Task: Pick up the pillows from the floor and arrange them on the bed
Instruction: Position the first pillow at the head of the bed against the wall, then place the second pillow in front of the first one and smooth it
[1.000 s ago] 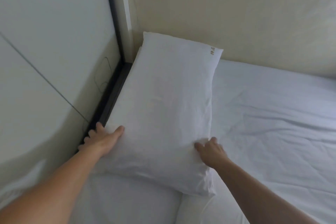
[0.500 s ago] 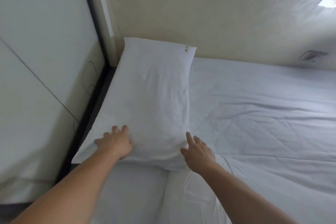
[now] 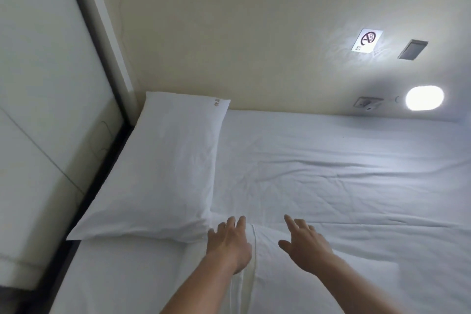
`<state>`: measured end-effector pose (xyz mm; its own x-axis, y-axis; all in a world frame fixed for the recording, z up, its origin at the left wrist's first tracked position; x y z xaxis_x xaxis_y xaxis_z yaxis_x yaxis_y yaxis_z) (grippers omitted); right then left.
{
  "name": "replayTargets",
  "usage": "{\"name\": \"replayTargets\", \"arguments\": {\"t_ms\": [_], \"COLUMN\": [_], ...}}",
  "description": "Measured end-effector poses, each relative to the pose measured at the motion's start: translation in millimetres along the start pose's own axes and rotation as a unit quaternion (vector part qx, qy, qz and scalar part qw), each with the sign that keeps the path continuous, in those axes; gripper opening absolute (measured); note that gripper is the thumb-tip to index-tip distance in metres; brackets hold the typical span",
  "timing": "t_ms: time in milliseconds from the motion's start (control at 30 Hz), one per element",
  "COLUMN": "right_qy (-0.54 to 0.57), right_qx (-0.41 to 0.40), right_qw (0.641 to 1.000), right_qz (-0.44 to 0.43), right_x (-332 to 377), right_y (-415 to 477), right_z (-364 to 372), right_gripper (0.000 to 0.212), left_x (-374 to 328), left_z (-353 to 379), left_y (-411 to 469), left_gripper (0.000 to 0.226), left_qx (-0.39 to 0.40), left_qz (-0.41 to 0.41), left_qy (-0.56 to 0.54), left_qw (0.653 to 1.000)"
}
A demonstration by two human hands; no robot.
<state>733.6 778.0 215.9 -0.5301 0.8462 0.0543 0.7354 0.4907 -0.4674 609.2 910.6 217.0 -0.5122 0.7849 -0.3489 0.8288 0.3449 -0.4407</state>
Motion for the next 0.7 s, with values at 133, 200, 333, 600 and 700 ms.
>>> {"name": "replayTargets", "arguments": {"t_ms": [133,200,333,600,700], "right_qy": [-0.034,-0.046,-0.034,0.023,0.016], "right_qx": [0.04,0.046,0.038,-0.016,-0.051], "right_qw": [0.998,0.996,0.997,1.0,0.999], "right_qz": [0.042,0.059,0.055,0.005,0.006], "right_x": [-43.6,-50.6,-33.1,-34.3,-81.5], "right_y": [-23.5,-27.7,-33.7,-36.1,-19.1], "right_z": [5.1,3.1,-2.3,20.8,61.3], "right_gripper": [0.074,0.074,0.073,0.07,0.076], "left_x": [-26.6,-28.2,-23.5,-32.0,-24.9], "left_z": [23.9,33.7,32.0,47.4,103.0], "left_y": [-30.5,-38.5,-39.0,-8.6,2.4], "left_gripper": [0.066,0.068,0.067,0.075,0.1], "left_qx": [0.052,0.068,0.071,0.058,0.074], "left_qz": [0.022,0.022,0.032,0.044,-0.008], "left_qy": [-0.029,-0.034,0.005,0.053,0.016], "left_qw": [0.998,0.997,0.997,0.996,0.997]}}
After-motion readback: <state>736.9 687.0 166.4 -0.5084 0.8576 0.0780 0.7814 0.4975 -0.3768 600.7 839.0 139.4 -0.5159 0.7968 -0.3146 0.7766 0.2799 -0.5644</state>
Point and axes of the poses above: each hand's wrist, its own y-axis towards the middle knuckle, its own z-axis out of the palm, x = y × z, the point moved 7 cm from there along y, towards the middle knuckle, and after that the axes turned 8 degrees about z, right-handed, at the moved point
